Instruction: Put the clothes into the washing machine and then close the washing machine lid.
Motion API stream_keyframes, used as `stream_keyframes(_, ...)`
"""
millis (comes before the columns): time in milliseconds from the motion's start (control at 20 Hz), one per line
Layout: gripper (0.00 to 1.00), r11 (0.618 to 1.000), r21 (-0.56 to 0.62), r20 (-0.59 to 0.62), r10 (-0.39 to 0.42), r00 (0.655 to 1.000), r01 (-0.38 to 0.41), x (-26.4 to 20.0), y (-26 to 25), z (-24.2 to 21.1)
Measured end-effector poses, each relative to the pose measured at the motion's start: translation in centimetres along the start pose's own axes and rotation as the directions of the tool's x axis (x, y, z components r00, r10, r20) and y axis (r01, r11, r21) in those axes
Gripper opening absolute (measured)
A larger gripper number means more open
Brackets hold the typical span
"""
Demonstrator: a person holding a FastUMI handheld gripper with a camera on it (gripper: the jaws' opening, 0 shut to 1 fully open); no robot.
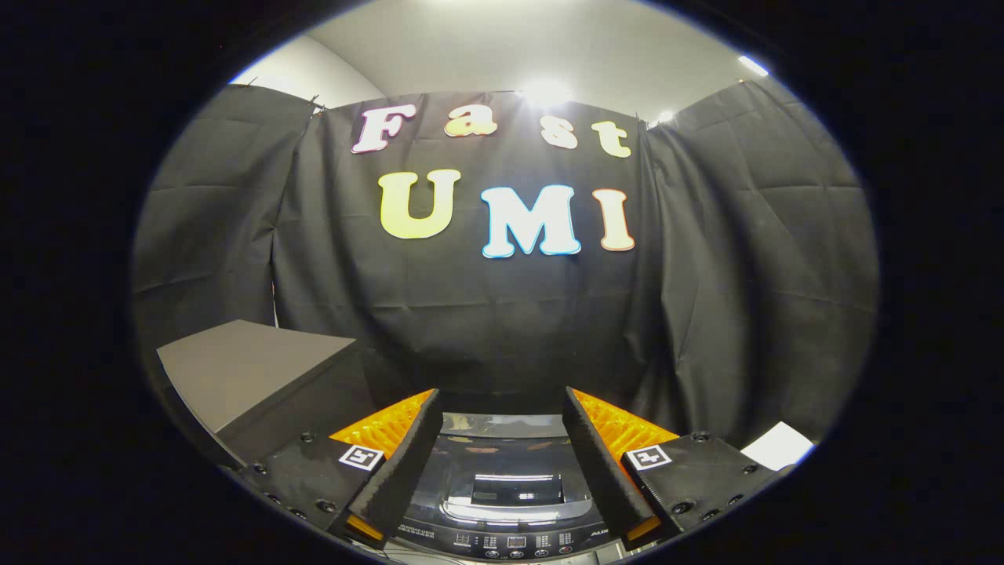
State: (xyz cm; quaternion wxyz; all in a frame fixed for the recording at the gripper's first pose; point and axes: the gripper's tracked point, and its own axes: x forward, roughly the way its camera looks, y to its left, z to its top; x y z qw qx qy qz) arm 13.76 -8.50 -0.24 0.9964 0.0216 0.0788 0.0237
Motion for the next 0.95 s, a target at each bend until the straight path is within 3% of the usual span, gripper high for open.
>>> stream_keyframes(600,0.96,1.0,-0.012,0.1,0.001,0.995,0.0,-8.6,0.6,4.0)
stream_keyframes(950,0.96,1.0,0.021,0.152,0.003,0.988,-0.006,-13.9,0.0,4.2)
